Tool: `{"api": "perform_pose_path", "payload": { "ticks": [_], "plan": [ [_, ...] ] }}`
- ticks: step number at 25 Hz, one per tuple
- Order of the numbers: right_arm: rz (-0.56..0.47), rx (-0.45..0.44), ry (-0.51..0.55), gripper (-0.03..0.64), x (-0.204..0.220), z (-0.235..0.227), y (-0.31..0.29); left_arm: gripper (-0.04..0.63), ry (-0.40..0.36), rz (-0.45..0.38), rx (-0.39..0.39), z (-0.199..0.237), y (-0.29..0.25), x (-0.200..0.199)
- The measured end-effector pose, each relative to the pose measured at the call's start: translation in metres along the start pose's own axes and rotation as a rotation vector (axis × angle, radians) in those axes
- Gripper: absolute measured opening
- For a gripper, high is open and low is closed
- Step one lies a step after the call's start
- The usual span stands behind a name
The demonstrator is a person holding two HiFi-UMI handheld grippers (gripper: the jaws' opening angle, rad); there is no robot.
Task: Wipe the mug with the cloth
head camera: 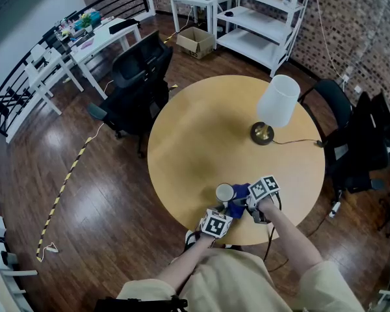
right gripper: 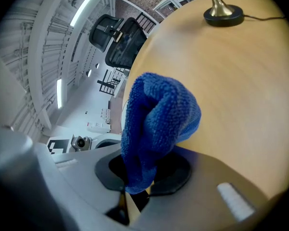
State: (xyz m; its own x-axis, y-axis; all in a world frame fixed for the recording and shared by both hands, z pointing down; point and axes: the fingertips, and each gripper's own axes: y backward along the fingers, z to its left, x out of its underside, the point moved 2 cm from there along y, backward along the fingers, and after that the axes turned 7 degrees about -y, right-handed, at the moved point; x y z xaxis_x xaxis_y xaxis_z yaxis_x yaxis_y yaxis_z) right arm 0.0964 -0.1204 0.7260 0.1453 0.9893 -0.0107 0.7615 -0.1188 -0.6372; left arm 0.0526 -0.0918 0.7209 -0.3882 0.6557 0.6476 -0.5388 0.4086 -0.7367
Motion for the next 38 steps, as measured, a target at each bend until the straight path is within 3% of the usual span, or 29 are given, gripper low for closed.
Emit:
{"api": "perform_pose_path", "payload": {
  "ticks": [8, 15, 19, 21, 25, 30, 33, 38],
  "plan": [
    [0.058, -0.045, 0.002, 0.055, 0.008, 0.003, -0.006, 0.054, -0.056, 0.011, 0.046, -0.006, -0.003, 0.001],
    [0.066, -0.063, -0.001, 0.055, 0.008, 0.005, -0.007, 0.058, -0.124, 0.013, 0.035, -0.005, -0.001, -0.002],
    [0.039, -0.048, 0.053, 0.06, 0.009, 0.001, 0.0, 0.058, -0.183, 0.033, 0.012, -0.005, 0.009, 0.005],
    [0.003, -0.047, 0.07, 0.06, 0.012, 0.0, 0.007, 0.062, -0.19, 0.024, 0.022, -0.005, 0.024, 0.012],
    [-0.121, -0.055, 0.098, 0.06, 0.02, 0.002, 0.021, 0.094, -0.116, -0.04, 0.0, 0.015, 0.06, 0.014],
    [-0.285, -0.064, 0.098, 0.06, 0.033, 0.007, 0.041, 0.149, -0.013, -0.072, -0.029, 0.064, 0.064, -0.023],
    [-0.349, -0.072, 0.098, 0.06, 0.039, 0.014, 0.05, 0.172, -0.047, -0.053, -0.032, 0.081, 0.054, -0.052],
    [-0.411, -0.04, 0.124, 0.06, 0.051, 0.025, 0.061, 0.212, -0.16, 0.11, 0.057, 0.089, 0.017, -0.063]
  ]
}}
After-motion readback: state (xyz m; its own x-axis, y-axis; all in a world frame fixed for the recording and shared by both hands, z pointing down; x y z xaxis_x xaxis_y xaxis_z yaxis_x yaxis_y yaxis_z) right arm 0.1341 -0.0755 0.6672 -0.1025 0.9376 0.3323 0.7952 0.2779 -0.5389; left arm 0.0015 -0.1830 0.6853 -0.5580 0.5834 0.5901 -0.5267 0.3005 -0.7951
